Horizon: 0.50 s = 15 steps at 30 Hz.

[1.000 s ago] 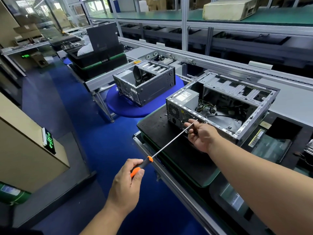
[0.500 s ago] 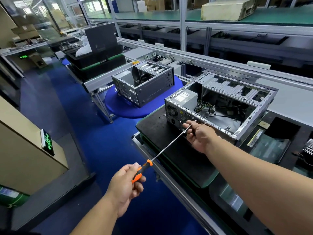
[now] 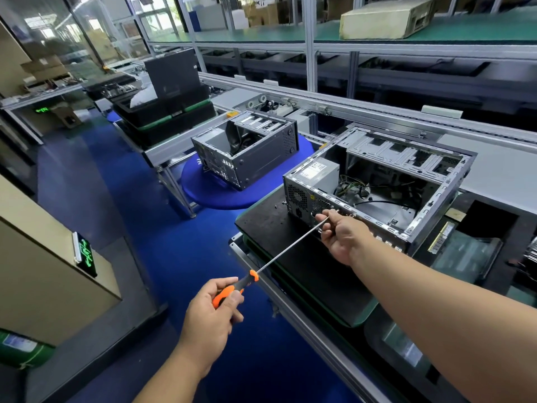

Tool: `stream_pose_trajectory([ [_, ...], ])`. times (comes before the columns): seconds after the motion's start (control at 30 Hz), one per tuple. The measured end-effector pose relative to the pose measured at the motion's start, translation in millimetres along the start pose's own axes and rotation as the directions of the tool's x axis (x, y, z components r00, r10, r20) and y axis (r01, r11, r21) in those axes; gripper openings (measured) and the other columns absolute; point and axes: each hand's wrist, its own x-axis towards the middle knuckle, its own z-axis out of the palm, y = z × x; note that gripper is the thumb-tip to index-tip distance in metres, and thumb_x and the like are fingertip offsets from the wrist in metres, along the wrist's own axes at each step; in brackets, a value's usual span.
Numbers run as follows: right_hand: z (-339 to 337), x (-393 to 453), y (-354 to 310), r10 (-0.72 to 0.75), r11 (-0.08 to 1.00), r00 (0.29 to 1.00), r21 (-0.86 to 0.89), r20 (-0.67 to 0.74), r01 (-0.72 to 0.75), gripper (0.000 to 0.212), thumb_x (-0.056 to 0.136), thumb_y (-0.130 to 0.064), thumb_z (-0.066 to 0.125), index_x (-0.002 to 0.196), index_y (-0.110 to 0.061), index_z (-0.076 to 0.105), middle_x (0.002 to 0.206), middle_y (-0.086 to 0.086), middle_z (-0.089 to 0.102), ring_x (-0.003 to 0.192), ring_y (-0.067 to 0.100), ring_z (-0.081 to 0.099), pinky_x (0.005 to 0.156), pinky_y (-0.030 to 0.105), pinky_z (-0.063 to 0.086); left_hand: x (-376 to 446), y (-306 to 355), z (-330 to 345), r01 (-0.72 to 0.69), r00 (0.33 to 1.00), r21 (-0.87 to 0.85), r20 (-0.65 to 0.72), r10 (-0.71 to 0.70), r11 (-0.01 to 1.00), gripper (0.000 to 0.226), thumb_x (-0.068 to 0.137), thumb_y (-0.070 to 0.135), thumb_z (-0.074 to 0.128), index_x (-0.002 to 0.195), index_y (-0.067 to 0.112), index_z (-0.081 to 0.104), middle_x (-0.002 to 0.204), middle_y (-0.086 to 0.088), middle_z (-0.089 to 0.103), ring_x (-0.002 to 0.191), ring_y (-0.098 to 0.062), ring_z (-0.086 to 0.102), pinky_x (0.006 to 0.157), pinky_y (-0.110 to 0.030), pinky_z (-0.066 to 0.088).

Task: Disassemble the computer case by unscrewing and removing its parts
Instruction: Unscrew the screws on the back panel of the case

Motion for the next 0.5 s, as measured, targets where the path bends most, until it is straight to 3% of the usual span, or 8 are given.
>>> stream_pose_trajectory([
  [0.07, 0.0, 1.8, 0.1, -0.001, 1.0, 1.0, -0.005, -0.006, 0.001, 0.019, 0.109, -0.019, 0.048, 0.094, -0.013, 0.059, 0.078, 0.003, 0.068, 0.049, 0.002, 0.042, 0.039, 0.011, 0.033, 2.2, 3.9, -1.8, 0.194, 0.981, -0.22, 0.071, -0.182, 0.956, 0.019, 0.109, 0.03, 0.057, 0.115, 0.026, 0.074, 0.09, -0.016, 0.075, 0.064, -0.021, 0.064, 0.048, -0.027, 0.043],
  [0.17, -0.7, 4.3, 0.8, -0.006, 1.0, 1.0, -0.015, -0.015, 0.006, 0.019, 0.108, -0.021, 0.05, 0.093, -0.014, 0.059, 0.07, 0.001, 0.068, 0.044, 0.001, 0.043, 0.038, 0.011, 0.034, 2.4, 11.7, -4.6, 0.533, 0.846, -0.375, 0.256, -0.468, 0.758, 0.051, 0.106, 0.053, 0.053, 0.112, 0.011, 0.081, 0.079, -0.017, 0.069, 0.057, -0.02, 0.059, 0.045, -0.026, 0.036],
  [0.23, -0.6, 4.9, 1.1, -0.014, 1.0, 1.0, -0.015, -0.016, 0.014, 0.018, 0.108, -0.021, 0.051, 0.093, -0.014, 0.059, 0.066, 0.0, 0.068, 0.043, 0.001, 0.043, 0.038, 0.011, 0.034, 2.3, 12.0, -3.1, 0.633, 0.774, -0.4, 0.326, -0.543, 0.663, 0.056, 0.103, 0.057, 0.054, 0.108, 0.009, 0.083, 0.074, -0.011, 0.066, 0.055, -0.017, 0.056, 0.044, -0.025, 0.034],
  [0.27, -0.4, 5.0, 1.3, -0.017, 1.0, 1.0, -0.012, -0.017, 0.017, 0.018, 0.108, -0.021, 0.051, 0.093, -0.014, 0.059, 0.065, 0.0, 0.068, 0.044, 0.001, 0.043, 0.038, 0.011, 0.034, 2.1, 12.1, -1.0, 0.634, 0.773, -0.405, 0.311, -0.552, 0.659, 0.055, 0.103, 0.056, 0.054, 0.107, 0.009, 0.083, 0.074, -0.011, 0.066, 0.054, -0.017, 0.056, 0.045, -0.025, 0.034],
  [0.33, 0.5, 4.7, 1.3, -0.021, 1.0, 1.0, -0.005, -0.014, 0.021, 0.019, 0.108, -0.021, 0.05, 0.092, -0.014, 0.058, 0.065, 0.001, 0.067, 0.043, 0.001, 0.043, 0.039, 0.011, 0.034, 1.8, 11.0, 4.2, 0.513, 0.857, -0.369, 0.177, -0.484, 0.775, 0.046, 0.105, 0.053, 0.056, 0.105, 0.015, 0.082, 0.076, -0.015, 0.068, 0.055, -0.018, 0.056, 0.048, -0.027, 0.039],
  [0.4, 1.7, 4.3, 1.1, -0.025, 1.0, 1.0, 0.001, -0.012, 0.025, 0.02, 0.108, -0.021, 0.05, 0.091, -0.014, 0.058, 0.066, 0.001, 0.066, 0.044, 0.001, 0.043, 0.039, 0.011, 0.033, 0.3, 10.8, 7.1, 0.279, 0.959, -0.228, 0.018, -0.282, 0.933, 0.025, 0.103, 0.046, 0.063, 0.106, 0.024, 0.075, 0.079, -0.01, 0.07, 0.057, -0.015, 0.056, 0.05, -0.029, 0.045],
  [0.43, 2.3, 4.3, 1.2, -0.026, 1.0, 1.0, 0.004, -0.011, 0.026, 0.021, 0.108, -0.021, 0.05, 0.091, -0.013, 0.058, 0.067, 0.001, 0.066, 0.043, 0.0, 0.042, 0.039, 0.011, 0.033, -0.5, 10.7, 6.8, 0.153, 0.987, -0.103, -0.029, -0.156, 0.983, 0.014, 0.099, 0.042, 0.07, 0.107, 0.031, 0.07, 0.082, -0.001, 0.07, 0.059, -0.011, 0.057, 0.054, -0.027, 0.048],
  [0.5, 2.8, 4.3, 1.0, -0.02, 1.0, 1.0, 0.015, -0.013, 0.02, 0.021, 0.108, -0.021, 0.05, 0.09, -0.013, 0.058, 0.068, 0.002, 0.066, 0.043, 0.0, 0.042, 0.038, 0.011, 0.033, -1.7, 7.3, 4.5, -0.076, 0.994, 0.239, -0.06, 0.093, 0.968, 0.03, 0.091, 0.033, 0.08, 0.112, 0.044, 0.062, 0.092, 0.014, 0.065, 0.076, -0.006, 0.063, 0.065, -0.02, 0.053],
])
